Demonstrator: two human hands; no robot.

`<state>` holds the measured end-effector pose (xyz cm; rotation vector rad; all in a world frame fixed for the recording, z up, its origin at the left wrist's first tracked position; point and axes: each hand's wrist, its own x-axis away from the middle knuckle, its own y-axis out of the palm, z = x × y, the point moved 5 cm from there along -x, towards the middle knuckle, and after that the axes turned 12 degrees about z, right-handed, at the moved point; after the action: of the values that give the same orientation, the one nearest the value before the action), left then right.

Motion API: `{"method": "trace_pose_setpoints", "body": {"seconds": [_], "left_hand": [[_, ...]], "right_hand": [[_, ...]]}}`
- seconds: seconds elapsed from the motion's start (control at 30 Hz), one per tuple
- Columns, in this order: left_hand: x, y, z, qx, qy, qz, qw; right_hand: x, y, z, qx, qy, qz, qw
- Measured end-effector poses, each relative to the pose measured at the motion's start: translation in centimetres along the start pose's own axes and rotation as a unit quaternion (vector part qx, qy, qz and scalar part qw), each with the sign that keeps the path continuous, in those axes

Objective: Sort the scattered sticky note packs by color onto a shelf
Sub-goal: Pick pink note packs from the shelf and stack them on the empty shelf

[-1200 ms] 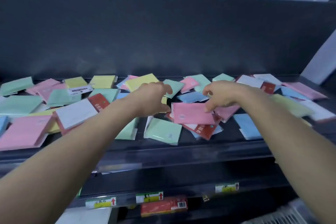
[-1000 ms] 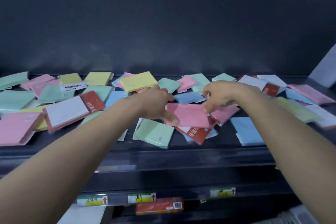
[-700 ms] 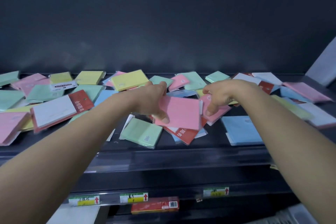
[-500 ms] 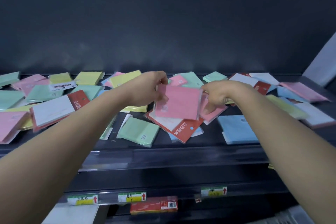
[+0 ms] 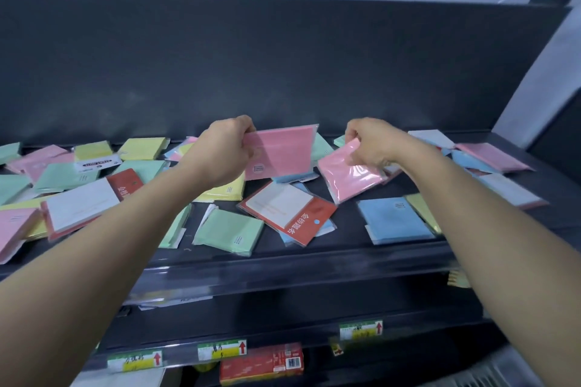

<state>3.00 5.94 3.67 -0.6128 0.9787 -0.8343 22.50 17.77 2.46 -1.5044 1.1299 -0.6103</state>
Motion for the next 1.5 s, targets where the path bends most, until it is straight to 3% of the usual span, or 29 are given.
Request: {"method": "trace_pose_setpoints", "body": {"seconds": [0.23, 0.43, 0.63, 0.8, 0.93, 1.1, 1.23, 1.5], "left_hand": [[1.1, 0.9, 3.8, 0.069, 0.066, -0.027, 0.995], [3.5, 3.3, 11.0, 0.168, 0.168, -0.102, 0.966], [10.3, 6.2, 21.4, 0.265, 0.301, -0.201, 0.893], [19.0, 7.2, 31.8, 0.33, 0.398, -0.26, 0.816], [27.2, 7.5, 39.0, 0.359, 0.451, -0.32, 0.752], [36.2, 8.6, 46.1, 0.358, 0.486, -0.373, 0.705], [41.7, 10.5, 51.4, 0.34, 0.48, -0.399, 0.703], [48.5, 15.8, 58.5, 0.291, 0.449, -0.418, 0.734]], "right_hand": [[4.3, -3.8, 3.0, -0.02, 0.103, 0.218, 0.97], [14.9, -8.2, 7.7, 0.003, 0.231, 0.295, 0.927], [30.3, -12.9, 11.7, 0.093, 0.36, 0.333, 0.866], [45.2, -16.7, 13.9, 0.154, 0.482, 0.356, 0.786], [56.7, -18.4, 14.9, 0.178, 0.569, 0.386, 0.704], [67.2, -19.9, 17.6, 0.196, 0.618, 0.399, 0.649], [73.1, -21.3, 21.5, 0.193, 0.637, 0.387, 0.638], [78.9, -23.5, 29.4, 0.16, 0.625, 0.362, 0.673]]}}
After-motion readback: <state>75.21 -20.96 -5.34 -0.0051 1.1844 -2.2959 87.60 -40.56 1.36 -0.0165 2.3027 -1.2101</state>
